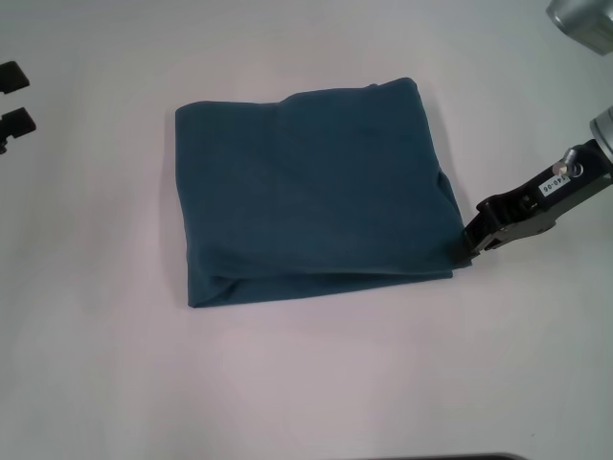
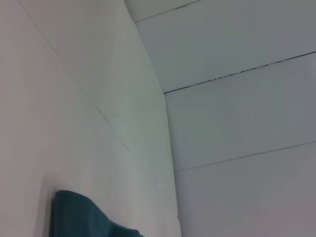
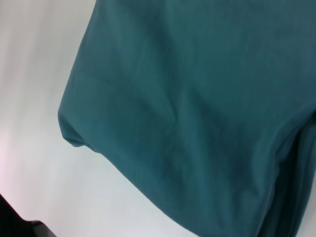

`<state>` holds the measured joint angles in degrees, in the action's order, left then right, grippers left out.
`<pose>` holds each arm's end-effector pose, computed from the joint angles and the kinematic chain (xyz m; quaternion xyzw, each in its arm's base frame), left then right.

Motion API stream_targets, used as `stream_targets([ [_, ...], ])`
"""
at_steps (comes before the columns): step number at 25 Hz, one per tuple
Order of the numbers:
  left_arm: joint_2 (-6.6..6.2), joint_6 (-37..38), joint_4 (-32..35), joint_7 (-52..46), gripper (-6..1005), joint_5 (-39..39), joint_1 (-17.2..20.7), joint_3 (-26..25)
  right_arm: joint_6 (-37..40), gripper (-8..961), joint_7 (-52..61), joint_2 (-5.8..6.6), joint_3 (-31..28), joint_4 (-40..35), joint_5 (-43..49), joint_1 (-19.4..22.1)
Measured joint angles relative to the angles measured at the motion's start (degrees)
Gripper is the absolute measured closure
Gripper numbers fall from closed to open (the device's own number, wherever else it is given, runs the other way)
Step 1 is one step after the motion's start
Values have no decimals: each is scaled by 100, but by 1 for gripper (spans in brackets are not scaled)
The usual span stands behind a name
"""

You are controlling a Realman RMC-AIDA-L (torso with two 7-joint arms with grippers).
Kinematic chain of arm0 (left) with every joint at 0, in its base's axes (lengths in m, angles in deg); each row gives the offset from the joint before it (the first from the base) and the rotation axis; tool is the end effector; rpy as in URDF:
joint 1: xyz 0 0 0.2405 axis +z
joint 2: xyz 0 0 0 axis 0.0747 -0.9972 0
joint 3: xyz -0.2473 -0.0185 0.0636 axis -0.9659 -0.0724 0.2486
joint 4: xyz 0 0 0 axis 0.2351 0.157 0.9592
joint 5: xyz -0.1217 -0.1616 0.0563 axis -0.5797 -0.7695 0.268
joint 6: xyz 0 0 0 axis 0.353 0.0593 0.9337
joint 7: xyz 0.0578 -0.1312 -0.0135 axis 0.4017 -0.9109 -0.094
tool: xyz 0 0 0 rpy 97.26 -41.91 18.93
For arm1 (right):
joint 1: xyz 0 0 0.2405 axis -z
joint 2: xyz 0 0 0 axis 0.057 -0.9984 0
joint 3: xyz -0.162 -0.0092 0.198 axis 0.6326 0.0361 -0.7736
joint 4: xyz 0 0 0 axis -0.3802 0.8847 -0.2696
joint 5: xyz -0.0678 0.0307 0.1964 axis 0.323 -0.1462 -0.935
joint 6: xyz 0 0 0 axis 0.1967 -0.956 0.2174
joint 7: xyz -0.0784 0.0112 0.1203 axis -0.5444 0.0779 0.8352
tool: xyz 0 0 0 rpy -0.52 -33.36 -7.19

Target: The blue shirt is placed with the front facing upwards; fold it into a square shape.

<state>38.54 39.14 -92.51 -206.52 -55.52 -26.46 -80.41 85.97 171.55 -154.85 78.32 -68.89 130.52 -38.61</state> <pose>-0.3191 0.2880 0.1057 -0.6239 -0.6773 -0.3859 0.0550 0.2359 0.3407 0.0077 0.8011 -0.5921 0.0867 0.0119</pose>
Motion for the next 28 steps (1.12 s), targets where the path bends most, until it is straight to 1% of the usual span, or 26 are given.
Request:
stream_targets([
  [5,8,-3,0,1,322,0,-12,0,-44,888,-1,-3,3,43,6,11],
  [12,11,-1,0,2,322,0,23,-37,-150,868,-30,37,-11,487,9,-39],
  [14,10,2,0,2,322,0,26,-46,-155,862,-22,61,-5,529,12,-38],
  [19,12,10,0,2,322,0,3,-27,-157,848,54,173,-60,522,12,-28],
  [24,12,16,0,2,323,0,1,-38,-182,834,67,195,-113,523,11,-43],
  [28,5,24,0,2,323,0,2,-44,-226,822,145,261,-127,525,34,-27],
])
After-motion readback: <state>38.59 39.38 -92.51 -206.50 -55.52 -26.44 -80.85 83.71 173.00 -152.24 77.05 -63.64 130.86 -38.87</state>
